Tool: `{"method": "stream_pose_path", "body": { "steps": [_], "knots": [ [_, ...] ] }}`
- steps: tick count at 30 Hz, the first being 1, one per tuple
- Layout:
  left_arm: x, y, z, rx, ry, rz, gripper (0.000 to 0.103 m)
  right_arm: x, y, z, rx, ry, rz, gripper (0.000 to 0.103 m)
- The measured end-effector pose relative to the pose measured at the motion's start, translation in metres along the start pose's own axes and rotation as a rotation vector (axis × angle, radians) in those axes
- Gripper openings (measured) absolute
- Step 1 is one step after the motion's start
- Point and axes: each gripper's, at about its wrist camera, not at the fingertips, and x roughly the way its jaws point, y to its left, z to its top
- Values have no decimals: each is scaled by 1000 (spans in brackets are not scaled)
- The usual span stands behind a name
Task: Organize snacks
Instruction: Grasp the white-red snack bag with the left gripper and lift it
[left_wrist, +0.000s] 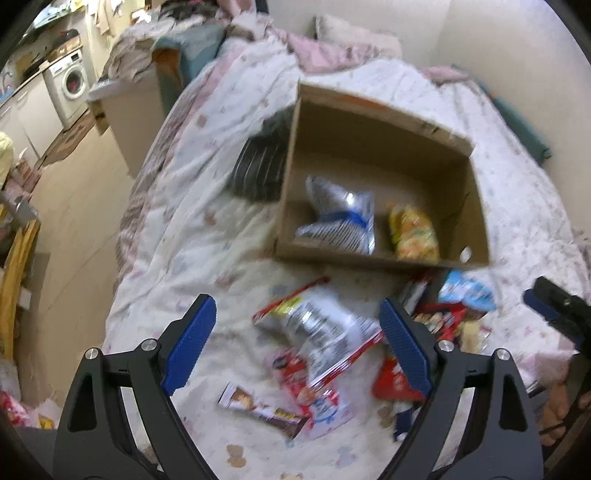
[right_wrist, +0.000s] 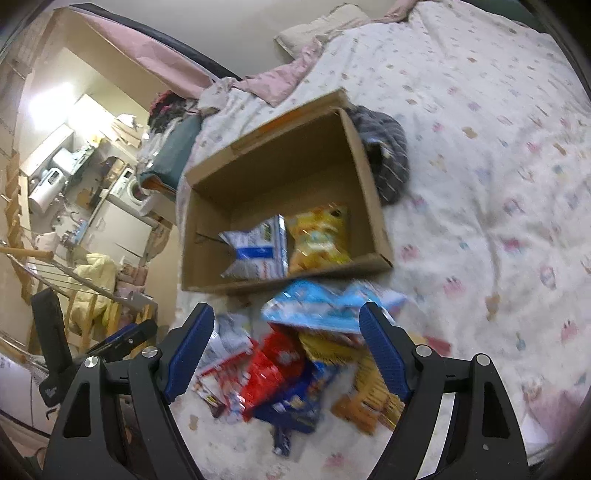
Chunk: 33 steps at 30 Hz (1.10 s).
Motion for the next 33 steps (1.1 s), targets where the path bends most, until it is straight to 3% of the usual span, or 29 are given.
{"method": "stream_pose_path", "body": {
  "steps": [4, 8, 11, 22, 26, 27, 28, 33],
  "knots": [
    [20, 12, -12, -41, 77, 26, 88, 1, -17, -6, 36, 20, -47, 83],
    [38, 27, -17, -165, 158, -36, 88, -1, -30, -6, 96, 25, -38, 83],
    [50, 24, -16, -205, 200, -49, 88, -3, -34, -4, 118, 19, -40, 83],
    [97, -9, -10, -227, 292, -27, 88, -5, -57, -2, 169, 29, -45, 83],
    [111, -21, -8, -160, 317, 7, 88, -9, -77, -8, 201, 47, -71, 83],
    [113, -24, -8, -141, 319, 19, 85, -10, -82, -11, 212, 54, -79, 83],
    [113, -25, -8, -135, 315, 16, 62, -10, -85, -13, 218, 62, -87, 83],
    [105, -31, -9, -93, 310, 23, 41, -11, -95, -17, 246, 78, -91, 83]
  ]
}}
